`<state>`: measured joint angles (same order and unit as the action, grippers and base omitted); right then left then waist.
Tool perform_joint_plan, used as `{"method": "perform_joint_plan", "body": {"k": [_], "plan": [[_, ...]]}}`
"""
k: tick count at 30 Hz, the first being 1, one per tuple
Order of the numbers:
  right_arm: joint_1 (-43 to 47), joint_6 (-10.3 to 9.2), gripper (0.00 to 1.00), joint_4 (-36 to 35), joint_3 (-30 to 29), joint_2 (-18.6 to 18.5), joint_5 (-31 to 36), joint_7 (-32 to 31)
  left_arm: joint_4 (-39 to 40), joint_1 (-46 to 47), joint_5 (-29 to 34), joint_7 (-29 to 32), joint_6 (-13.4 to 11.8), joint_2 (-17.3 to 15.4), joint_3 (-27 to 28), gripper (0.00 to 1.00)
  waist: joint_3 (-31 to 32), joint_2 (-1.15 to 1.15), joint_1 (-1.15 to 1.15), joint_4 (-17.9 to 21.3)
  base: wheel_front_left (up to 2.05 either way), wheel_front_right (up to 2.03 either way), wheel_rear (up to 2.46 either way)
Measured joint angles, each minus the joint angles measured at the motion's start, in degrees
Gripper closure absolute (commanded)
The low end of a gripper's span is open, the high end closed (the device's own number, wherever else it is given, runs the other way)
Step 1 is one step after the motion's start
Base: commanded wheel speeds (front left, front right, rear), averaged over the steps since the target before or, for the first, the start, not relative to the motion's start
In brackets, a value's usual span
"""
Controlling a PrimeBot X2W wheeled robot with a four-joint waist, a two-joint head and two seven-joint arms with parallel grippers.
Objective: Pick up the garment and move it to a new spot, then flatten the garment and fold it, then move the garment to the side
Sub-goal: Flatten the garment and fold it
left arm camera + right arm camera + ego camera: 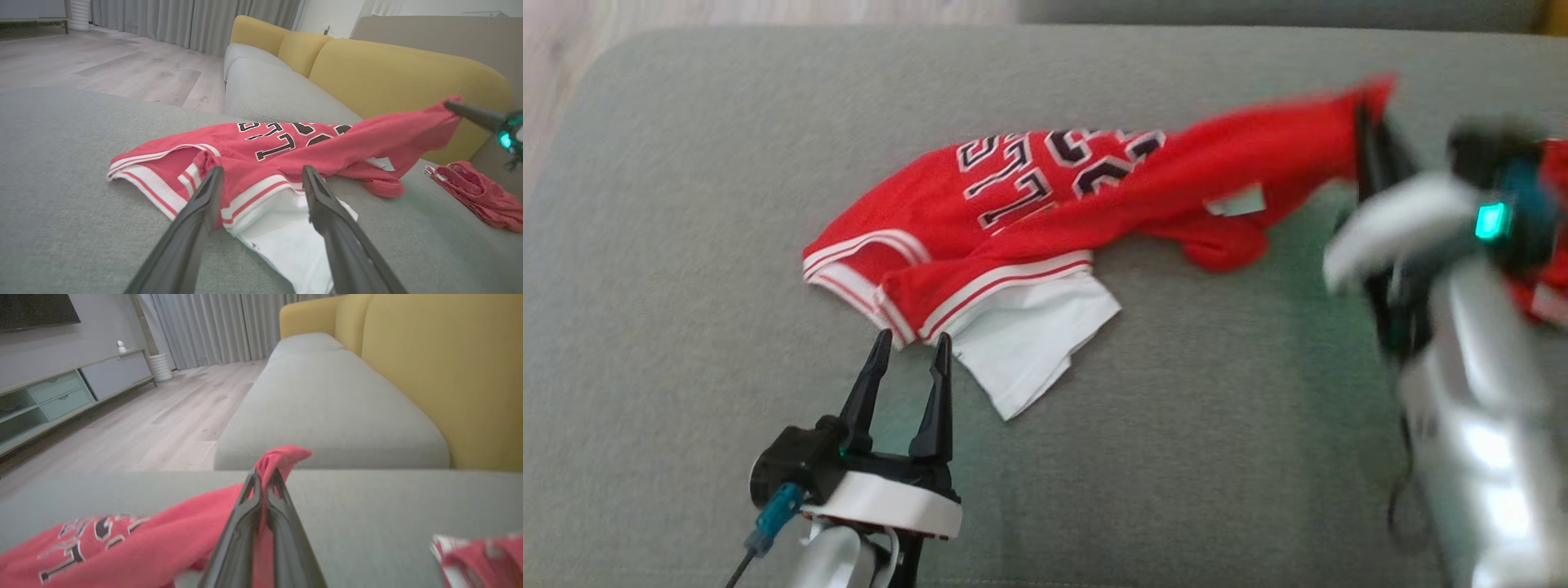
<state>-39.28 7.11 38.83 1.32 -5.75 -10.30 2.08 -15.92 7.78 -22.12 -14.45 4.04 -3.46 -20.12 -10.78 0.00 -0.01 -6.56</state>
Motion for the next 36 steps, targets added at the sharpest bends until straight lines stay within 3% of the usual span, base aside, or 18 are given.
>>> {"method": "perform_joint_plan", "body": {"k": [7, 12, 14, 15, 16, 30, 36], "plan": [[19.7, 0.0, 1.0, -9.3, -2.7, 1.9, -0.5, 1.2, 0.8, -0.3, 0.0, 0.0, -0.5, -0.7, 1.0, 0.0, 2.4, 0.0, 0.0, 3.4, 0.0, 0.0, 0.0], [27.2, 0.0, 1.0, -12.9, -3.9, 2.5, -2.5, 2.8, 1.2, -1.4, 0.0, 0.0, -0.5, -1.2, 1.1, 0.0, 2.8, 0.0, 0.0, 4.0, 0.0, 0.0, 0.0], [28.6, 0.0, 0.57, -13.1, -3.7, 2.7, -4.1, 3.6, 1.3, -1.5, 0.0, 0.0, -0.5, -1.4, 1.1, 0.0, 2.9, 0.0, 0.0, 4.1, 0.0, 0.0, 0.0], [29.2, 0.0, 0.16, -13.2, -3.5, 2.8, -4.4, 4.2, 1.3, -1.4, 0.0, 0.0, -0.5, -1.5, 1.1, 0.0, 2.9, 0.0, 0.0, 4.1, 0.0, 0.0, 0.0], [29.7, 0.0, 0.0, -13.2, -3.4, 2.8, -4.4, 4.7, 1.4, -1.4, 0.0, 0.0, -0.6, -1.5, 1.1, 0.0, 3.0, 0.0, 0.0, 4.1, 0.0, 0.0, 0.0], [35.5, 0.0, 0.0, -11.7, -4.6, 3.1, -3.1, 6.5, 1.6, -3.0, -0.7, 0.1, -1.5, -1.9, 1.2, 0.0, 4.1, 0.0, 0.01, 4.5, 0.0, 0.0, 0.0], [35.4, 0.0, 0.0, -16.4, -5.2, 3.1, -2.1, 7.8, 0.8, -3.5, -2.2, 0.3, -1.6, -2.0, 1.4, 0.0, 4.6, 0.0, 0.01, 4.9, 0.0, 0.0, 0.0]]}}
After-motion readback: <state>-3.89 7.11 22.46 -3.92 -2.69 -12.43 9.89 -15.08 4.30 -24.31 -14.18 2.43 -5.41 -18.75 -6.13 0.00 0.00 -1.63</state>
